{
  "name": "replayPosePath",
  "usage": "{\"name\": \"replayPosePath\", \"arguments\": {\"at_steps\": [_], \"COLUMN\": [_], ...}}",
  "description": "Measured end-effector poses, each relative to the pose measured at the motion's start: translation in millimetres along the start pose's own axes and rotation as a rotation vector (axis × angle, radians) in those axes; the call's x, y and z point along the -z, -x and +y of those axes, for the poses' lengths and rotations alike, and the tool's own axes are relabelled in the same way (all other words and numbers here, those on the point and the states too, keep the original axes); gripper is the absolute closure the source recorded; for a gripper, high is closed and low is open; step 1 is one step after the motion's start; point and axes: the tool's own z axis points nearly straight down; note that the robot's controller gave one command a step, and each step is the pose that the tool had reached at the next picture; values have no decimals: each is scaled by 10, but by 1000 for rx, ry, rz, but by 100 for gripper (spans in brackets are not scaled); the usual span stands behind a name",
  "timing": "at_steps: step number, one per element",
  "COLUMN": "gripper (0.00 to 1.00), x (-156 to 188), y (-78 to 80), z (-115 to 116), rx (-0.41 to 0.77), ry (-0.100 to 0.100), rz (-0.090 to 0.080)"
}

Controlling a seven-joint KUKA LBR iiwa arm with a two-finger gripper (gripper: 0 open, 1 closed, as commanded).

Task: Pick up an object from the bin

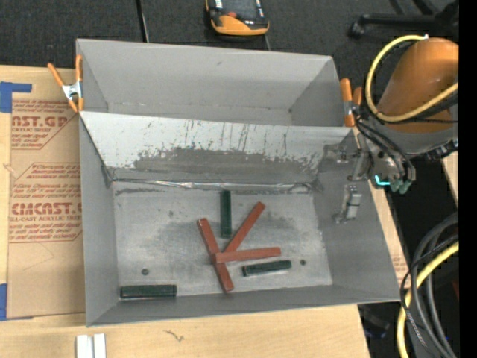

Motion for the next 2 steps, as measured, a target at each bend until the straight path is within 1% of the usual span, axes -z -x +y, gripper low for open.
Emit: {"name": "replayPosePath", "arguments": {"at_steps": [1,2], "gripper": [0,0], "x": [45,-607], "y": [18,-253], "z": [6,321], "rx": [2,92], "ry": [-1,-2], "rz": [-8,-10]}}
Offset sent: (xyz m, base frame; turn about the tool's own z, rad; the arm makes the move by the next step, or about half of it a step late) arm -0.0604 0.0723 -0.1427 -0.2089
